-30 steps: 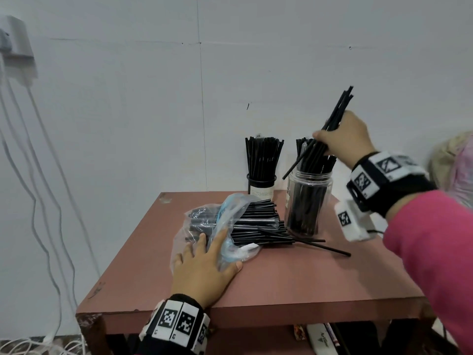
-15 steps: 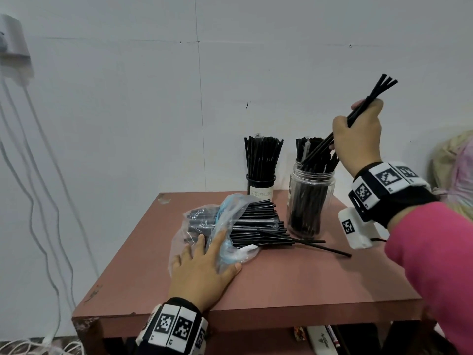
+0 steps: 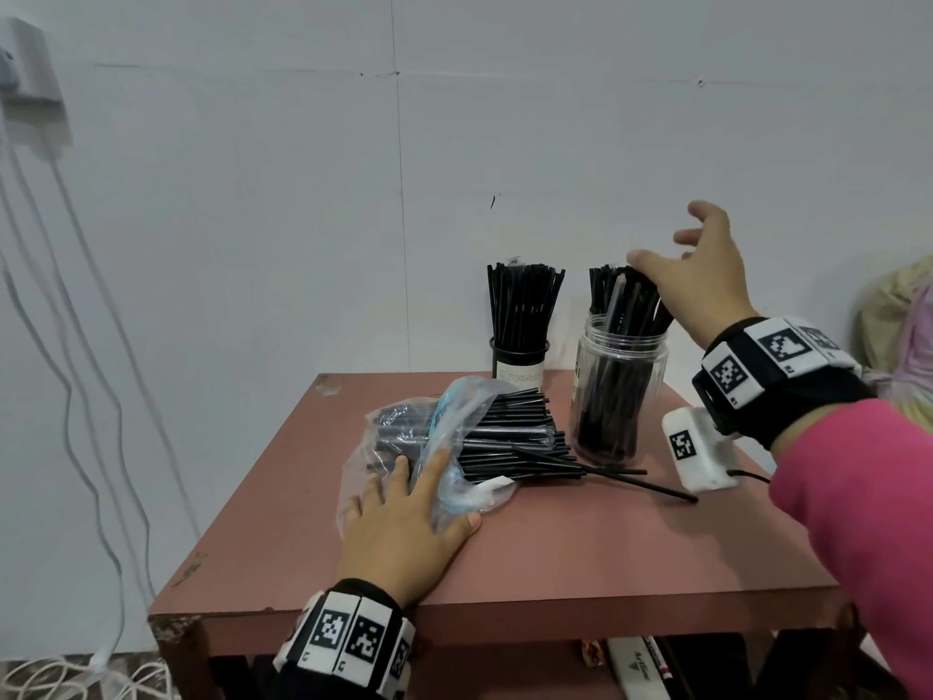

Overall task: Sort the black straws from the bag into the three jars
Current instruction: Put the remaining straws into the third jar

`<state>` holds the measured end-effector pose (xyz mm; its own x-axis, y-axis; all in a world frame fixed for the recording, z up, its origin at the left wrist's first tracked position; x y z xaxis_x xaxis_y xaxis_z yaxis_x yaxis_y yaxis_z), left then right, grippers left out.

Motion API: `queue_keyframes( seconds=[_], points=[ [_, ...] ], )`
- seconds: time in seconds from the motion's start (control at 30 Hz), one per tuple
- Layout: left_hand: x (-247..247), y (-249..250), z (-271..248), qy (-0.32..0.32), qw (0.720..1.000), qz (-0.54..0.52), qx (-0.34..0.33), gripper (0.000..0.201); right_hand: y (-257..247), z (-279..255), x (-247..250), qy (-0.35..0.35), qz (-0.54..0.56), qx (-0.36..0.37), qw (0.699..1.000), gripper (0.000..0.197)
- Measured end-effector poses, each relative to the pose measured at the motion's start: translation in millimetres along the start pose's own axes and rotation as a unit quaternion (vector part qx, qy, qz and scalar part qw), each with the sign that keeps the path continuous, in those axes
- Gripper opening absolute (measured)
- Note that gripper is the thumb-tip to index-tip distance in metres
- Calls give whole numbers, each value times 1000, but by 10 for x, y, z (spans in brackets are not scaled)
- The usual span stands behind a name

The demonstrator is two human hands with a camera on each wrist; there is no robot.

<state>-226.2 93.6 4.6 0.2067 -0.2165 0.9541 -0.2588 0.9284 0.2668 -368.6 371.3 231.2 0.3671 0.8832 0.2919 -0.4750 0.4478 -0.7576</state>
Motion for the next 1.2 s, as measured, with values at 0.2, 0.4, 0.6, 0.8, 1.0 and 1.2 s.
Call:
queue_keyframes(
  seconds=[0.2, 0.4, 0.6, 0.8, 1.0, 1.2],
  points=[
    [6, -3, 4, 3, 1000, 6, 2, 77, -363, -537, 208, 69, 94, 92, 989, 27],
    [-2, 5, 2, -3, 1000, -2, 0, 76, 748, -1726, -478, -91, 413, -414, 806, 13],
    [1, 8, 2, -4, 1000, -3, 1, 76, 1136, -2121, -796, -73, 478, -538, 690, 39],
    [-4, 4, -3, -8, 1000, -4, 3, 77, 1232, -1983, -932, -39, 495, -514, 699, 20],
    [-1, 8, -3, -9, 1000, -1, 1, 76, 1286, -1913, -902, -23, 464, -476, 747, 9],
    [-17, 0, 7, -8, 1000, 2, 2, 76, 1174, -1764, -658, 3, 396, -370, 840, 11]
  ],
)
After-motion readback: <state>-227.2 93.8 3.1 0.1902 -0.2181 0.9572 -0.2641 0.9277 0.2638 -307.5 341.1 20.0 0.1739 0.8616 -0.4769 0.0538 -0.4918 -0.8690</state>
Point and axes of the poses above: each hand's wrist, its own z-axis towards the middle knuckle, its own x-axis out of the back of the hand, y = z × x, the point moved 9 cm from there along z, towards the middle knuckle, and after that the axes turned 1 degree about x, right-handed, at the moved point
